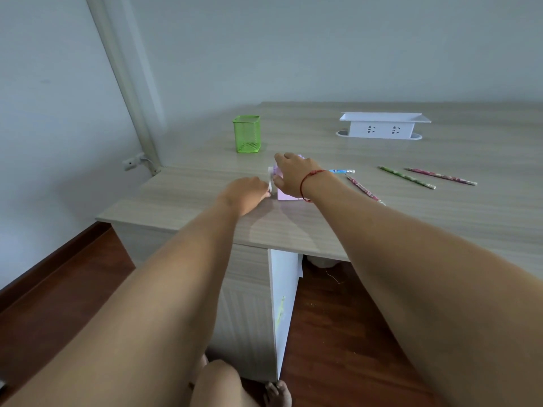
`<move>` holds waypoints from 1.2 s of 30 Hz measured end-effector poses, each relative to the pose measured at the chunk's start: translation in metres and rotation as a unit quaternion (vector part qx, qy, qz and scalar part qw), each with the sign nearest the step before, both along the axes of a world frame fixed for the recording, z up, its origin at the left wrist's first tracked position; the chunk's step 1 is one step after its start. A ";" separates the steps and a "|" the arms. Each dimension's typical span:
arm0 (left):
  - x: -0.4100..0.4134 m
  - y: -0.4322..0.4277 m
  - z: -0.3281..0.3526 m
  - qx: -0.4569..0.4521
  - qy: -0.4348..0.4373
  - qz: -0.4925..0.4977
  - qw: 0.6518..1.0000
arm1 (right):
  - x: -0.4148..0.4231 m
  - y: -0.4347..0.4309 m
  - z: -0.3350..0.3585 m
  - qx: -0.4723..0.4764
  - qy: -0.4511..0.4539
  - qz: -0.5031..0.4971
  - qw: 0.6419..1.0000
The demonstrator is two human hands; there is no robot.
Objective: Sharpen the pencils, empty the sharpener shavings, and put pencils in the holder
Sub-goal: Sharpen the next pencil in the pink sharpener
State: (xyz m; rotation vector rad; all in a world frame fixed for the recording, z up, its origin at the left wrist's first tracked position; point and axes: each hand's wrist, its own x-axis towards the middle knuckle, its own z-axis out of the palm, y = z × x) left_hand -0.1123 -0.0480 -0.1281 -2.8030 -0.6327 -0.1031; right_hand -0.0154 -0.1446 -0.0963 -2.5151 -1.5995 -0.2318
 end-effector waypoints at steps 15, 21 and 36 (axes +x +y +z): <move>0.025 0.033 0.050 0.040 -0.074 -0.058 0.995 | 0.005 -0.005 -0.005 0.023 -0.026 -0.001 0.999; 0.005 0.018 0.050 0.070 -0.141 -0.076 0.985 | 0.005 0.000 0.004 -0.023 -0.024 0.000 0.999; 0.008 0.006 -0.001 0.039 -0.007 0.009 0.999 | 0.004 -0.003 0.001 -0.009 -0.002 0.027 1.000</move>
